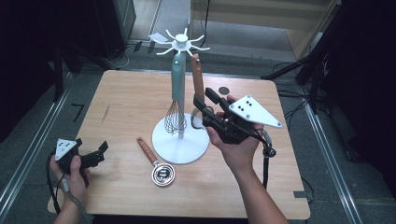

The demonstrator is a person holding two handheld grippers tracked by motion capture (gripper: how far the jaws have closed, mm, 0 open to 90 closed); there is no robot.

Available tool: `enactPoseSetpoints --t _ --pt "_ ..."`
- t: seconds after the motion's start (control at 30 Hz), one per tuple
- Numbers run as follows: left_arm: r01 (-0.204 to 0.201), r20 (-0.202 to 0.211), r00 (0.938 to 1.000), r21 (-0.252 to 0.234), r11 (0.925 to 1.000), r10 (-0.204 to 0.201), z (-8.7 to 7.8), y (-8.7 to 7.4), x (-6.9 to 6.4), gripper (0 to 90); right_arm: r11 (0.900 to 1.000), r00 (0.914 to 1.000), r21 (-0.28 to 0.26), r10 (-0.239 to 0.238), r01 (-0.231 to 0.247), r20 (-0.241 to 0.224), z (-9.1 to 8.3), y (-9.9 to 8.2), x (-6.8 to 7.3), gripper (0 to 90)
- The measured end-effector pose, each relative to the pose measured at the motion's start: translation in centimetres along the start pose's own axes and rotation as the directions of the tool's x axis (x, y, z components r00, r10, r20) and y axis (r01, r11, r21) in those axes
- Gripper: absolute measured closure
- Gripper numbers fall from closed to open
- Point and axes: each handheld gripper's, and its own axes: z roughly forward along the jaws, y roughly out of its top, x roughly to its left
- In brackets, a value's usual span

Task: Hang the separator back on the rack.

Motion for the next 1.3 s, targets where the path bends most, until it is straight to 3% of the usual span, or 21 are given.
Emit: enactPoseSetpoints --t 0.07,0.2,0.37,0.83,1.07,1.3 --pt "-0.001 0.000 1.0000 0.000 1.0000 0.001 0.0 0.0 0.0 0.0 1.0000 1.0000 -0.005 0.003 -0.003 0.009 0.0 0.0 -0.1 60.3" --pt "-0.003 -0.001 1.0000 0.002 1.0000 0.003 0.0 0.0 0.0 0.0 0.9998 0.9994 -0.016 -0.012 0.012 0.033 -0.1 0.5 -0.3 77.7" --pt "0.000 0.000 1.0000 0.001 1.0000 0.000 0.0 0.0 0.0 0.0 0.9991 0.9984 -0.032 -0.027 0.029 0.050 0.2 1.5 -0.6 90.0" --pt "0.004 0.004 1.0000 -0.002 1.0000 -0.004 0.0 0.0 0.0 0.0 0.9896 0.9956 -0.118 -0.076 0.082 0.055 1.8 4.0 -0.3 90.0" --pt "0.003 0.005 1.0000 0.000 1.0000 -0.003 0.0 0.0 0.1 0.0 0.9875 0.9967 -0.143 -0.058 0.066 0.057 2.1 5.1 -0.4 90.0" --pt "0.003 0.005 1.0000 0.001 1.0000 -0.003 0.0 0.0 0.1 0.0 0.9846 0.9966 -0.157 -0.072 0.078 0.041 2.1 5.9 0.0 90.0"
